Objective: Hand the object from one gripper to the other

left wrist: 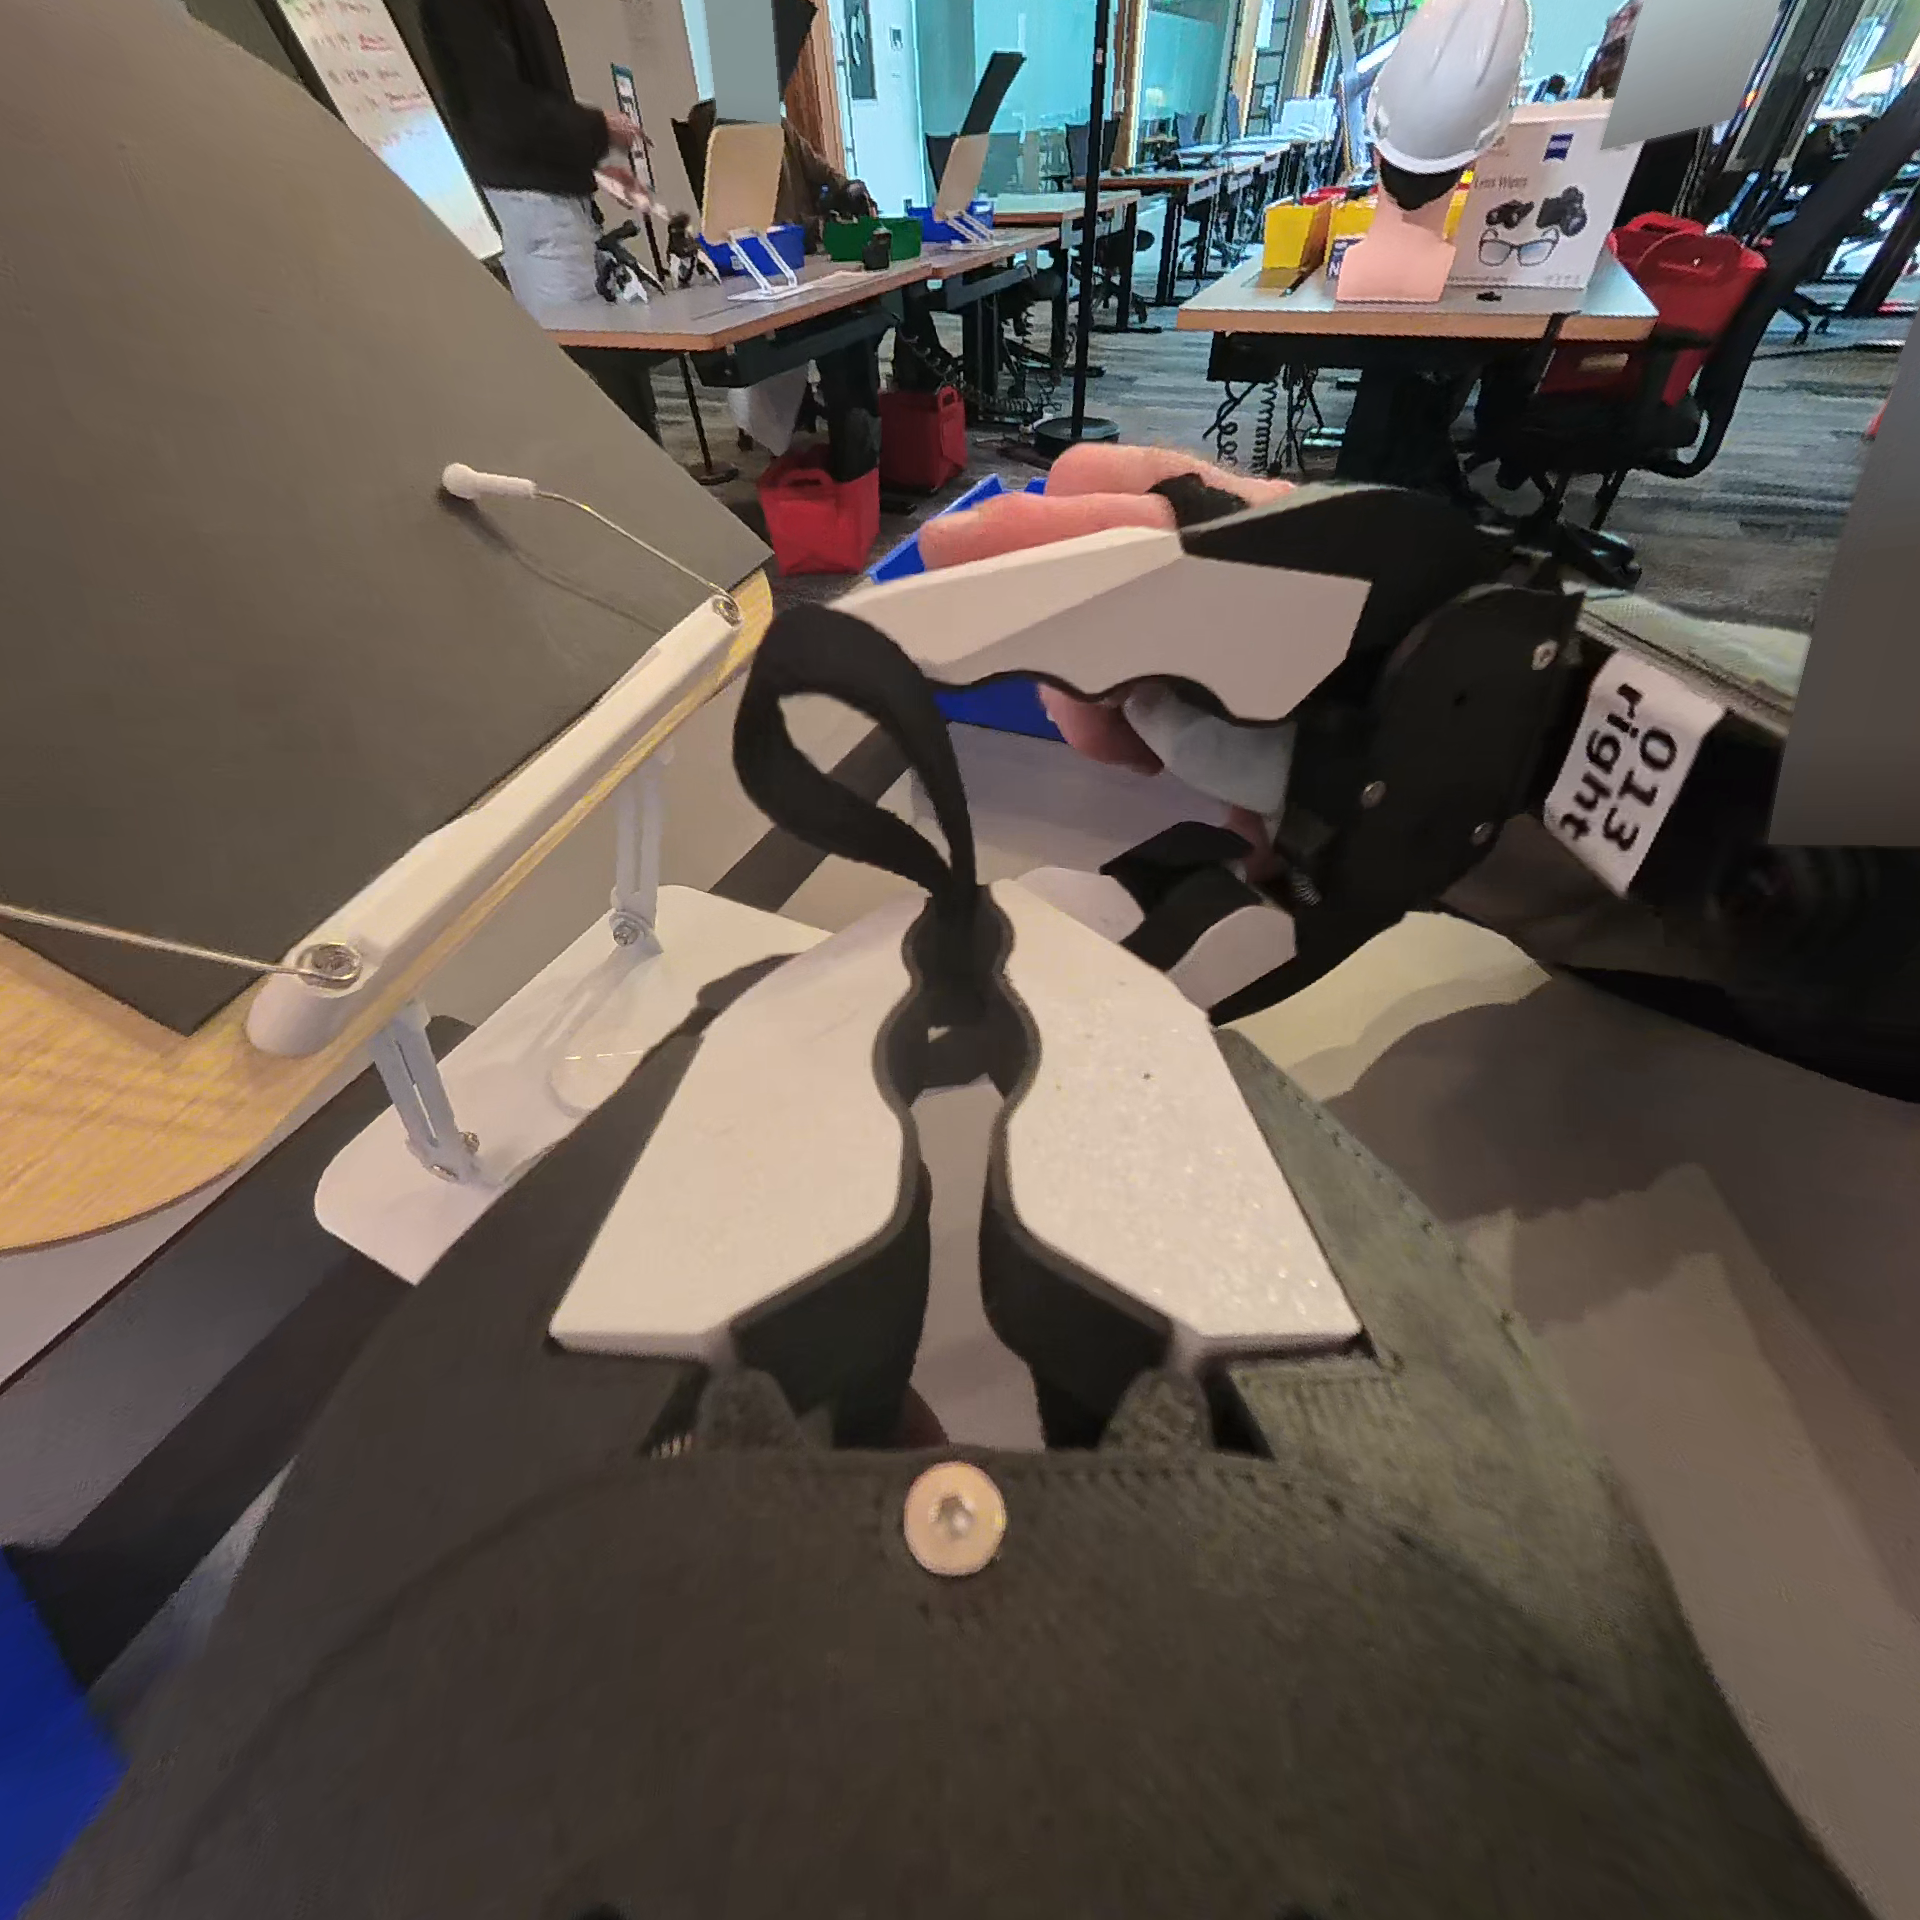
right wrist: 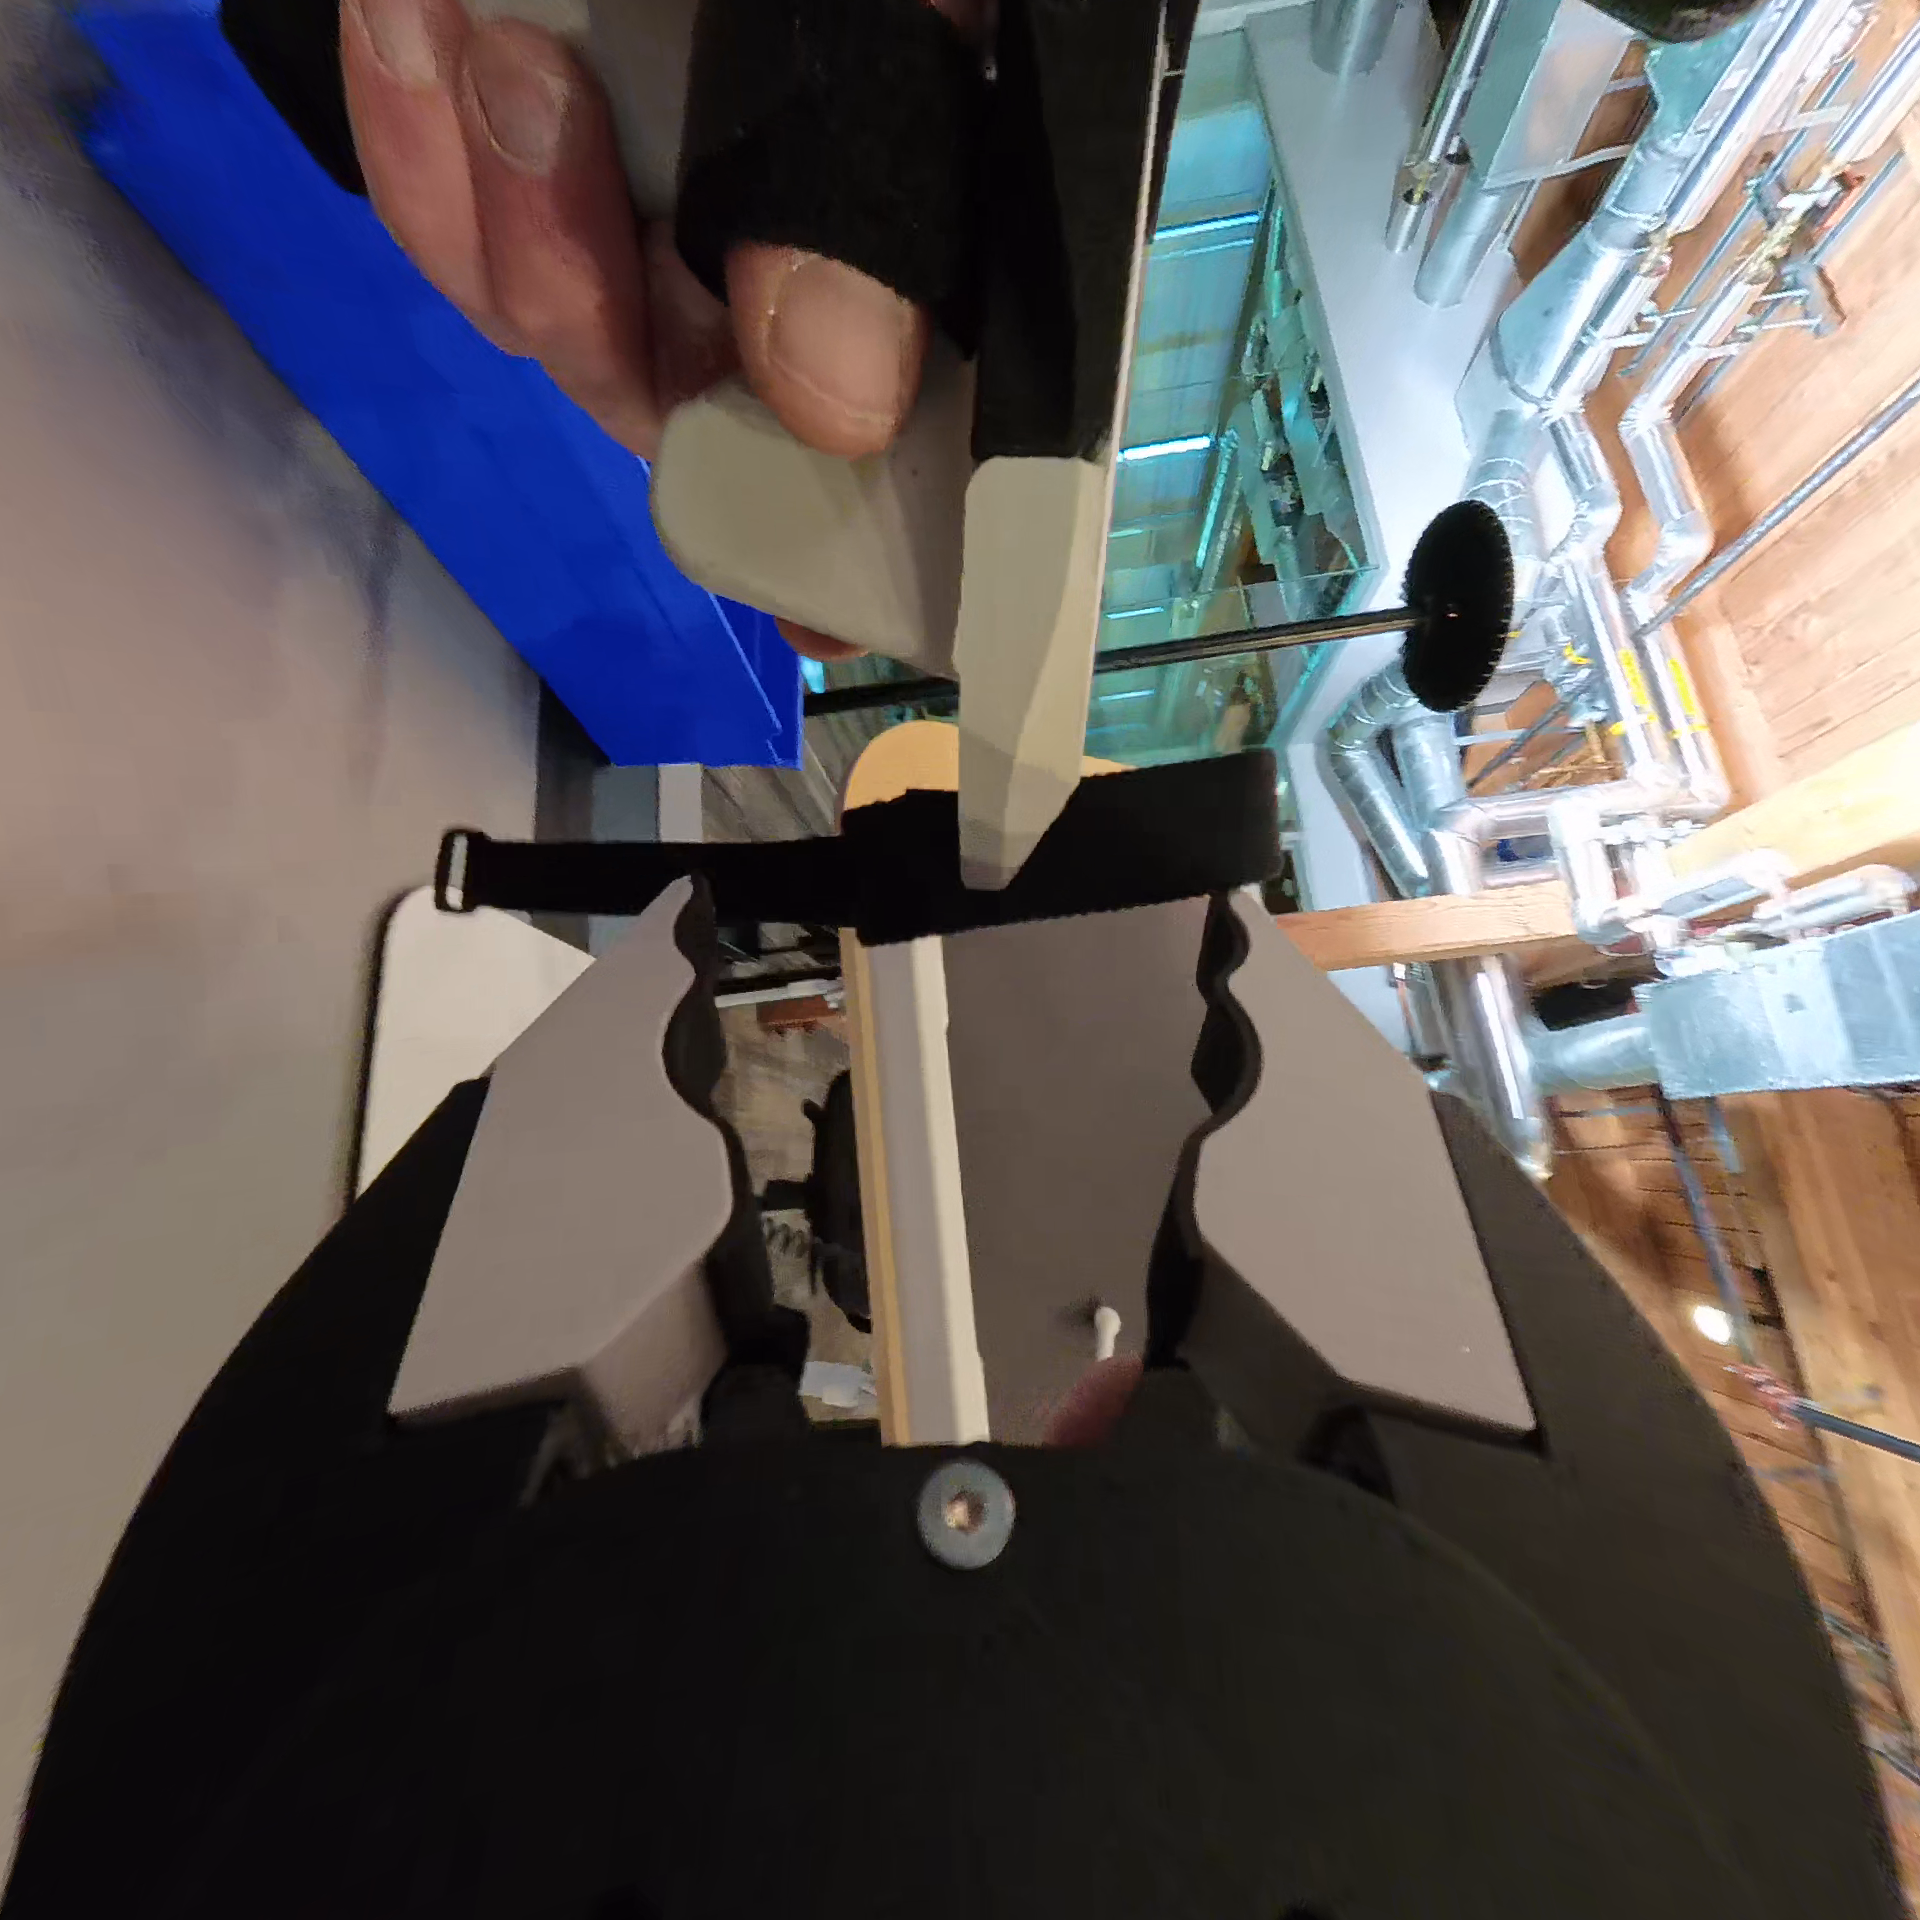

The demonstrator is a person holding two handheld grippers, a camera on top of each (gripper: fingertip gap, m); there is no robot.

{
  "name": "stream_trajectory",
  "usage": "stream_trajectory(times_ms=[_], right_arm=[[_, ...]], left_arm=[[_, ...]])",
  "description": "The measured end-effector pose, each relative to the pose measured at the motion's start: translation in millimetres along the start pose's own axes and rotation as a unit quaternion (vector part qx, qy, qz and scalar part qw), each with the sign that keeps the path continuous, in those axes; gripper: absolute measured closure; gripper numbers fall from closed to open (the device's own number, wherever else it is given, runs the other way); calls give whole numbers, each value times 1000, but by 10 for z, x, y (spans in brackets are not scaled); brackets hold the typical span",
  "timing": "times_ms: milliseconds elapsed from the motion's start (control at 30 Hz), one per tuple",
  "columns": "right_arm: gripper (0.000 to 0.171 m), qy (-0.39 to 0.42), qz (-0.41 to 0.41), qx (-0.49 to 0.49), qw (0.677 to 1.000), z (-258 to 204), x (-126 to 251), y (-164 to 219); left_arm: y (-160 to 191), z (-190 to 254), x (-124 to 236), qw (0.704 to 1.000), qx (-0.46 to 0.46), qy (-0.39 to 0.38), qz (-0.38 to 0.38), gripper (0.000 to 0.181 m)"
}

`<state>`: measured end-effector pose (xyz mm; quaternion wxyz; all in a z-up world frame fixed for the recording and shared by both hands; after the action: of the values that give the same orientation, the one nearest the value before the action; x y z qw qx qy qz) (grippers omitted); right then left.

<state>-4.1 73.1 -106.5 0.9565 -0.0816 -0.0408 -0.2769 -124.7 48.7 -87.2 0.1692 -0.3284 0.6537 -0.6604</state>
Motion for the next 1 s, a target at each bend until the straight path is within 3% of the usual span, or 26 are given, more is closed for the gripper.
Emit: stream_trajectory(times_ms=[133,233,467,500,567,633,800,933,1000], right_arm=[[82,15,-22,14,1000,-29,-47,-10],[103,37,-30,15,999,3,-39,-7],[132,62,-46,33,996,-15,-58,-12],[131,61,-42,32,997,-18,-58,-14],[107,64,-27,14,998,12,-40,-13],[93,60,-20,13,998,28,-24,-6],[87,64,-6,36,997,-17,-27,-80],[106,63,-27,52,996,-74,-77,-66],[130,61,-40,54,996,-87,-92,-46]], left_arm=[[15,16,-29,1000,21,10,-1,177],[34,29,-53,1000,23,11,-4,177],[27,26,-51,998,59,35,2,177],[29,22,-51,997,61,36,1,177],[30,-6,-42,997,67,30,3,177],[27,-59,-22,995,90,34,11,177],[61,-103,-38,994,107,29,7,177],[71,-38,-76,994,98,38,-3,177],[71,-7,-87,994,96,45,-6,177]])
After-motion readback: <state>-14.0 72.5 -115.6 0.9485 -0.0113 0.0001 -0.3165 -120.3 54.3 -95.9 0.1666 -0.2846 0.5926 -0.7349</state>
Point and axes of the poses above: each gripper's, where its closed fingertips meet, x back along the fingers, y out of its underside, z = x × y across the jaws, the point moved 9 cm from there along x, back along the fingers, and after that the axes turned 7 degrees about -y, right-handed, at the moved point
